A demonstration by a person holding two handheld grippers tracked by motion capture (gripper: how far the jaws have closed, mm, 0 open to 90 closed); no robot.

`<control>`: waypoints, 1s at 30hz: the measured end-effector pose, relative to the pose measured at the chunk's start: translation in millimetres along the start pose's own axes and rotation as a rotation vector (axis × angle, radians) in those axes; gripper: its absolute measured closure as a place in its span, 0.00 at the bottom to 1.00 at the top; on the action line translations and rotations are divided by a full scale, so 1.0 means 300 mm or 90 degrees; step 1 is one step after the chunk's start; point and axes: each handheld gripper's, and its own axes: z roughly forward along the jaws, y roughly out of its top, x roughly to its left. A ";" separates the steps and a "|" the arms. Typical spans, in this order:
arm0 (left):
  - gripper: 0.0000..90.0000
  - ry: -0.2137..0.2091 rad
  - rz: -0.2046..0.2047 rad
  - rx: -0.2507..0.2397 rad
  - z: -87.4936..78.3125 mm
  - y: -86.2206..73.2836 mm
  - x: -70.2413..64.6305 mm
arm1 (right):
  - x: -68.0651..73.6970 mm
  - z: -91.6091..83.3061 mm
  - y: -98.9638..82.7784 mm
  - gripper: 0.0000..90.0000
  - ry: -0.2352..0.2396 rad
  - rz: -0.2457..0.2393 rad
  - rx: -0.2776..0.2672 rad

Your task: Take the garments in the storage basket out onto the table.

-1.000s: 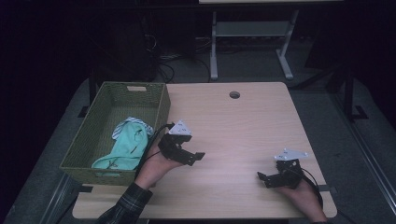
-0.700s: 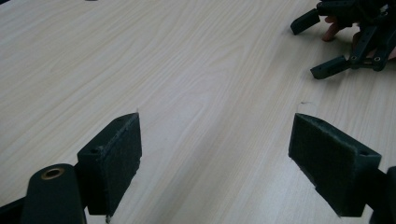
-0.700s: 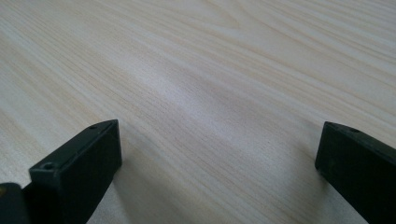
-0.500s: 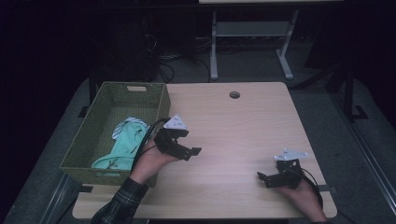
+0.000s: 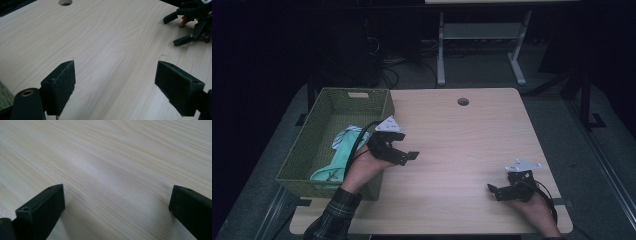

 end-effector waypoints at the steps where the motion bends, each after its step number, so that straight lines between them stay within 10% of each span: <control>1: 0.18 0.001 -0.004 -0.003 -0.002 -0.001 0.003 | 0.000 0.000 0.000 0.00 -0.001 -0.001 0.000; 30: 0.18 0.053 -0.051 0.012 -0.122 -0.068 0.119 | 0.000 0.001 0.001 0.00 -0.002 0.000 0.000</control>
